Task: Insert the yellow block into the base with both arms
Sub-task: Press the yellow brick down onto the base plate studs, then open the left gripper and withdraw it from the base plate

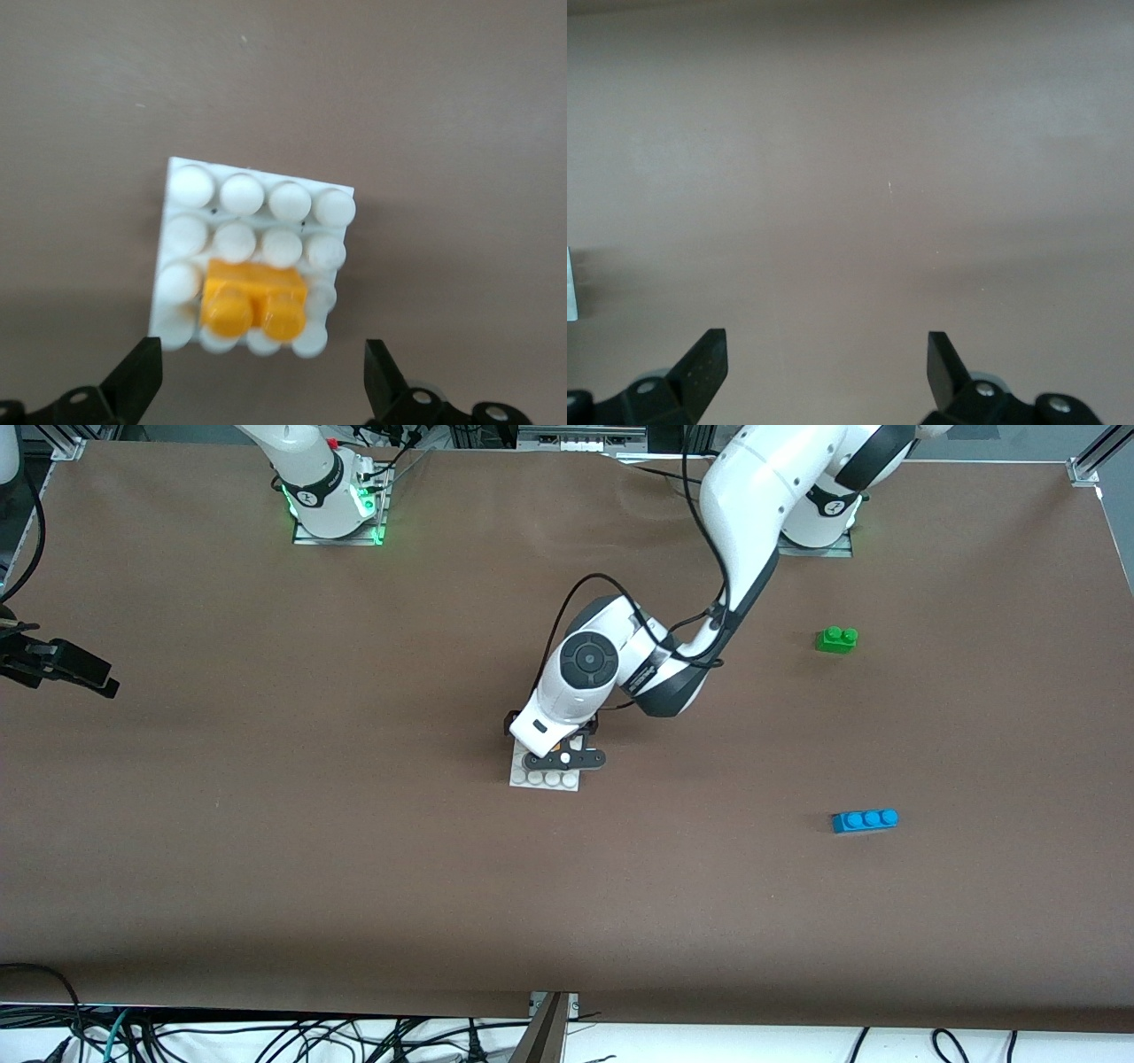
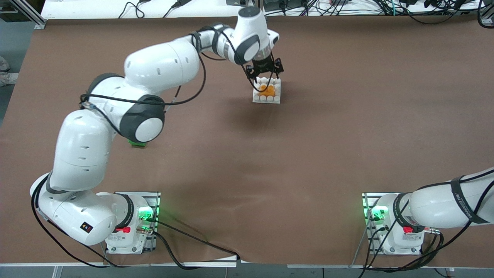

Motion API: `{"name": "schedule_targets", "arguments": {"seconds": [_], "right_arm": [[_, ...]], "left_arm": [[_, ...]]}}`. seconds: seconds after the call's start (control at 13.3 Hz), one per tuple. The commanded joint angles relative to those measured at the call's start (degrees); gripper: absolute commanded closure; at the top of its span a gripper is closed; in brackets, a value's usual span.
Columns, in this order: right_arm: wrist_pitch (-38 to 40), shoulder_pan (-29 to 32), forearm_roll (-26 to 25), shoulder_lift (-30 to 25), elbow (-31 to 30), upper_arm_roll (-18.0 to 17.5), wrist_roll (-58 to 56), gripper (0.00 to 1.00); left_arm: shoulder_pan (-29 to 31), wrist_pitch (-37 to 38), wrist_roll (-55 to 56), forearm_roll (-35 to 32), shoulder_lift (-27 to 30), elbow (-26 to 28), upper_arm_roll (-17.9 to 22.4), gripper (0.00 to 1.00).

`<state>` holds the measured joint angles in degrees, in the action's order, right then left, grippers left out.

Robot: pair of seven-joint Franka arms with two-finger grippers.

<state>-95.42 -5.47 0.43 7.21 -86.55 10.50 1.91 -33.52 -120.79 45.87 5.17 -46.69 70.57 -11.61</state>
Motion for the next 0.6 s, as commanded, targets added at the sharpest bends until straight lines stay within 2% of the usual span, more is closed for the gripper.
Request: {"name": "schedule_targets", "arguments": {"seconds": [0.0,0.23,0.3,0.53], "right_arm": [[0.3,0.6,0.5,-0.7,-0.6,-0.5,-0.7,0.0],[0.3,0.6,0.5,-0.7,-0.6,-0.5,-0.7,0.0],[0.3,0.6,0.5,-0.7,-0.6,-0.5,-0.7,0.0],[0.3,0.6,0.5,-0.7,-0.6,-0.5,-0.7,0.0]], "left_arm": [[4.4,5.1,-0.4,1.3,11.1,7.0,-0.2,0.0],[11.1,5.5,-2.0,1.5,23.1,16.5,-0.3,0.0],[13.3,7.9,-3.9,1.5,26.8,18.6,-0.3,0.0],[18.6,21.9,-12.4,1.4,35.4,19.6,-0.3,0.0]]}}
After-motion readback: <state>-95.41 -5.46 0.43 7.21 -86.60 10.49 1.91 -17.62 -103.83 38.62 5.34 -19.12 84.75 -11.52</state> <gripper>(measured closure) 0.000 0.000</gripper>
